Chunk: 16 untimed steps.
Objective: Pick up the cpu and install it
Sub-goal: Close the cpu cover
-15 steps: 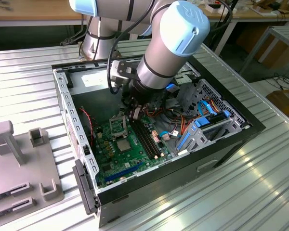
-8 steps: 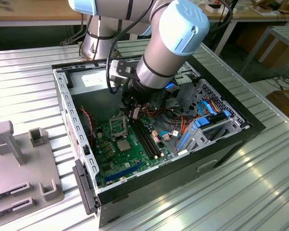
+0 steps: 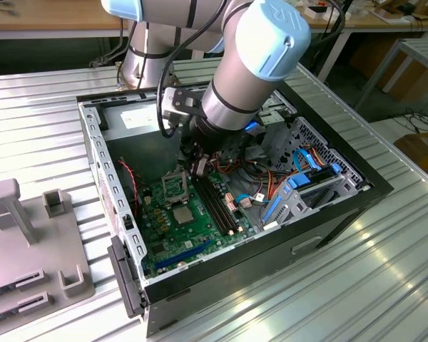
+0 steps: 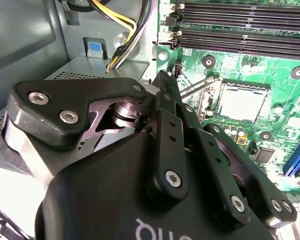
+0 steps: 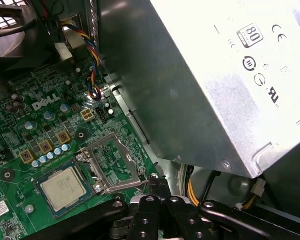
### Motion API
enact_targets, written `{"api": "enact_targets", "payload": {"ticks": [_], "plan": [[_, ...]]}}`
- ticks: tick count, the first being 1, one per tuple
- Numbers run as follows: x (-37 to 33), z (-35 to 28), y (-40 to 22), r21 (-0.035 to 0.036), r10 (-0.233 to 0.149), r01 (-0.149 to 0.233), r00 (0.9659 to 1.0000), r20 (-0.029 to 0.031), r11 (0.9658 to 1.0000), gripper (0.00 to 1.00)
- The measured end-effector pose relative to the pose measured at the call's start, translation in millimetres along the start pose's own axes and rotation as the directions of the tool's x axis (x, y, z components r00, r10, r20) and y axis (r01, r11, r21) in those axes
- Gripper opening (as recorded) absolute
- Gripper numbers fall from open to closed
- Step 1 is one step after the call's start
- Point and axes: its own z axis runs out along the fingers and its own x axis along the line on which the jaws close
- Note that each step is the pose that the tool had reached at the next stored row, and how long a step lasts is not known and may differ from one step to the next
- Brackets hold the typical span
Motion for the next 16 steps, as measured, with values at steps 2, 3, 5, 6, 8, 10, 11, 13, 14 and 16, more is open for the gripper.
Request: {"api": "enact_targets", "payload": {"ticks": [2,3,5,6,8,10,11,13,14,16], "plan": [[-0.1,-1.1,0.3,0.0000,0.000,0.000,1.0000,-0.0001,1.0000,0.11],[-0.1,-2.0,0.7,-0.0001,0.000,0.000,1.0000,-0.0001,1.0000,0.11],[-0.1,-2.8,1.1,-0.0001,-0.001,0.001,1.0000,0.0001,1.0000,0.11],[0.1,-3.4,1.4,-0.0002,-0.001,0.001,1.0000,0.0000,1.0000,0.11],[0.4,-4.1,1.9,-0.0002,-0.001,0.001,1.0000,0.0000,1.0000,0.11],[0.8,-4.7,2.3,-0.0003,-0.001,0.001,1.0000,-0.0002,1.0000,0.11],[1.1,-5.1,2.4,-0.0003,-0.002,0.002,1.0000,-0.0004,1.0000,0.11],[1.8,-5.5,2.5,-0.0004,-0.002,0.002,1.0000,-0.0003,1.0000,0.11],[1.9,-5.8,2.5,-0.0005,-0.002,0.002,1.0000,-0.0004,1.0000,0.11],[2.3,-6.3,2.5,-0.0004,-0.002,0.002,1.0000,-0.0004,1.0000,0.11]]}}
